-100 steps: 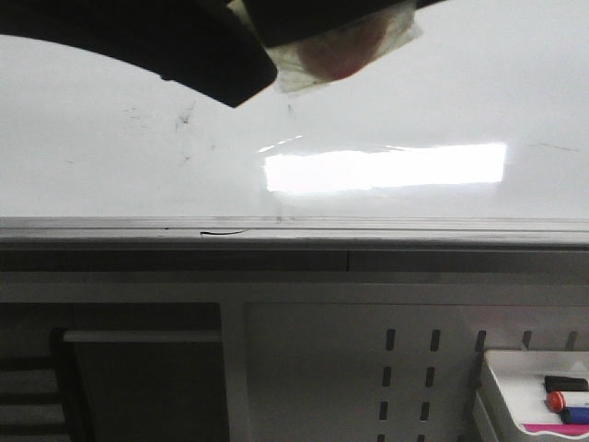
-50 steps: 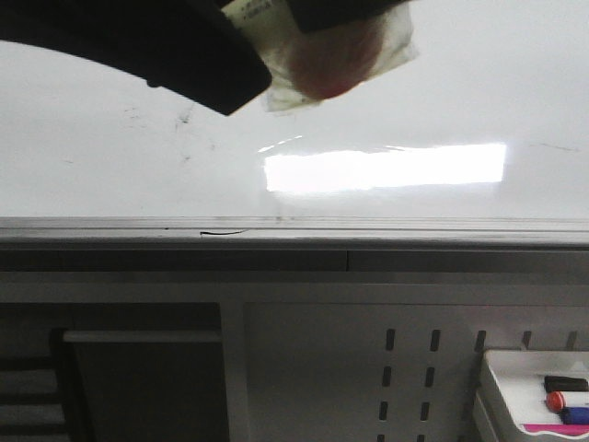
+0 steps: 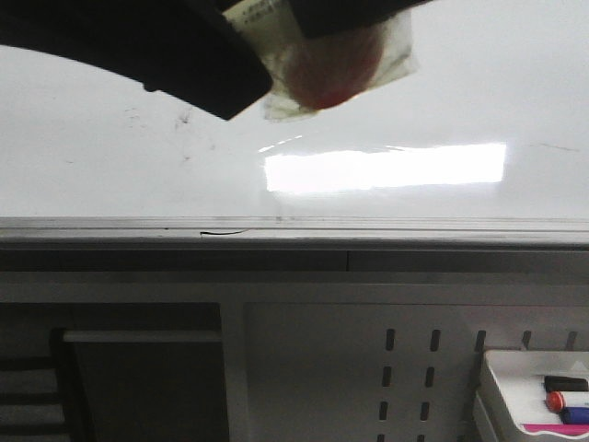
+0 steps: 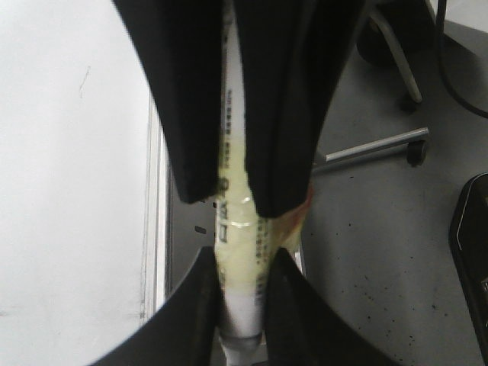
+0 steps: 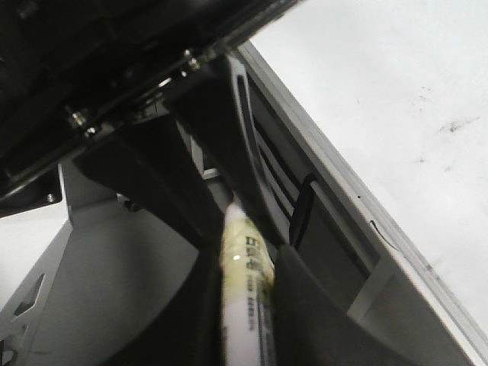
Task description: Write number 4 on whiteboard
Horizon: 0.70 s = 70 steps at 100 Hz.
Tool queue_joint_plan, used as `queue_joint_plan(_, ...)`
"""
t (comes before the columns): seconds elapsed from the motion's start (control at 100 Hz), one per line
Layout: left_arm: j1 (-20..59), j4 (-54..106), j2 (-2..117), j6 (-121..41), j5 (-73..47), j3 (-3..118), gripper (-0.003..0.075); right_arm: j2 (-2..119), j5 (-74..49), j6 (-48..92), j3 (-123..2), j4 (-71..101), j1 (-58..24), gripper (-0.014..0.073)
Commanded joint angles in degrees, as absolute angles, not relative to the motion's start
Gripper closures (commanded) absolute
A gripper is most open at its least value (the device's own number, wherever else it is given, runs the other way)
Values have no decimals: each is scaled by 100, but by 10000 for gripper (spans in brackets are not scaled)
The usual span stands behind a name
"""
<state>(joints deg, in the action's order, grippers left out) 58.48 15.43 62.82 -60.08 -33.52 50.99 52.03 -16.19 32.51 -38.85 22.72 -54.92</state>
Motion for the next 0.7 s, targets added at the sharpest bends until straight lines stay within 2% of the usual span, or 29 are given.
queue_joint_plan(0.0, 5878, 1814, 6177, -6059, -2864, 5290, 640, 5175, -1293, 3225, -4091, 2464, -5516, 658)
queue_joint_plan(0.14, 5878, 2034, 6177, -6059, -2883, 5290, 377, 5175, -1322, 3225, -4091, 2464, -5516, 658)
queue_joint_plan(0.21, 5878, 2077, 6152, -6059, -2872, 5290, 302, 5175, -1350, 3225, -4091, 2464, -5516, 658)
queue_joint_plan(0.39, 5775, 2077, 5765, -5622, -2863, 5290, 290, 5165, -1365, 3225, -4001, 2464, -5491, 658)
queue_joint_plan(0.55, 5134, 2077, 5072, -4618, -2990, 5161, 293, 5085, -1275, 3225, -3776, 2464, -5491, 655)
queue_joint_plan(0.69, 4405, 2087, 4078, -4101, -2990, 4635, 360, 4979, -1112, 3225, -3626, 2388, -5491, 647)
